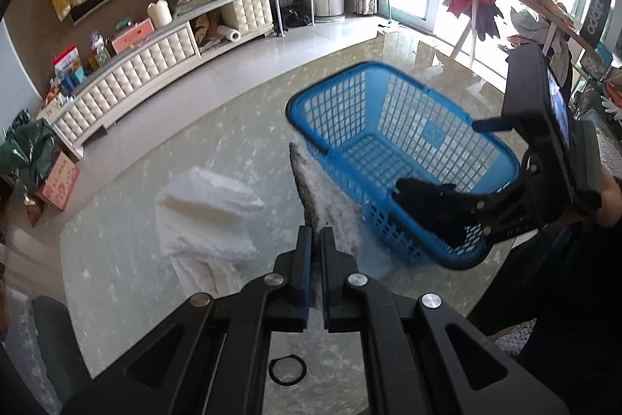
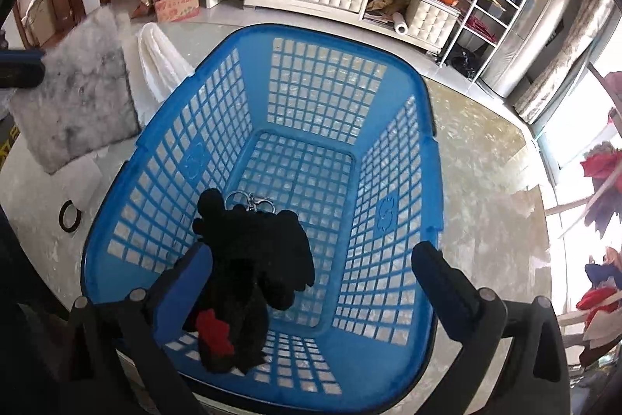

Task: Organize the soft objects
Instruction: 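Carry the plush into the blue basket and open the right gripper while the left holds the grey cloth, then carry the grey cloth over the blue basket and open the left gripper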

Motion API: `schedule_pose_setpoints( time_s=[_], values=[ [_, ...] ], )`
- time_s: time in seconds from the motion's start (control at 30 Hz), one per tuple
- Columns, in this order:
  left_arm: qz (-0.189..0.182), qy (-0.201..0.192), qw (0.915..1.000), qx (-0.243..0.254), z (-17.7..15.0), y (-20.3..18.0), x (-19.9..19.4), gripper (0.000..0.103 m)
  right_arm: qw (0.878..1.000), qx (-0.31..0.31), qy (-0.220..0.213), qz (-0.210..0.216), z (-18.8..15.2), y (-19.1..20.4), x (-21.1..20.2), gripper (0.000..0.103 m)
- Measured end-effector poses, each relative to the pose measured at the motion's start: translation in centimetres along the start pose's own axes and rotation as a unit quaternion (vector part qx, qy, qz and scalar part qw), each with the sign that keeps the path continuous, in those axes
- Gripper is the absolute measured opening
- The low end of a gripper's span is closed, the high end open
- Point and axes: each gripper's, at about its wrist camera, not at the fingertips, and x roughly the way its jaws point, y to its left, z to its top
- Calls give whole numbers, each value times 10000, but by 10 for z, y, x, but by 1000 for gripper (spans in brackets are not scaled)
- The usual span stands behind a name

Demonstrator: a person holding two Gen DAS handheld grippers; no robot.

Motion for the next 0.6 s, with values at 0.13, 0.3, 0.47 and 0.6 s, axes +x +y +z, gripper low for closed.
schedule_pose_setpoints(
  time_s=[0.13,0.3,0.47,0.6],
  values=[
    [53,-82,9997,225,22,-18,-6,3,9996,206,-99,161,-3,-6,-5,103],
    [122,-155,9988,443,43,-37,-8,3,9978,591,-260,149,-2,-18,-10,103],
    [39,-131,9982,591,52,-57,-4,3,9953,858,-414,182,-2,-30,-19,103],
    [-24,-67,9973,733,57,-69,5,3,9925,1113,-434,257,-6,-42,-23,103]
  ],
)
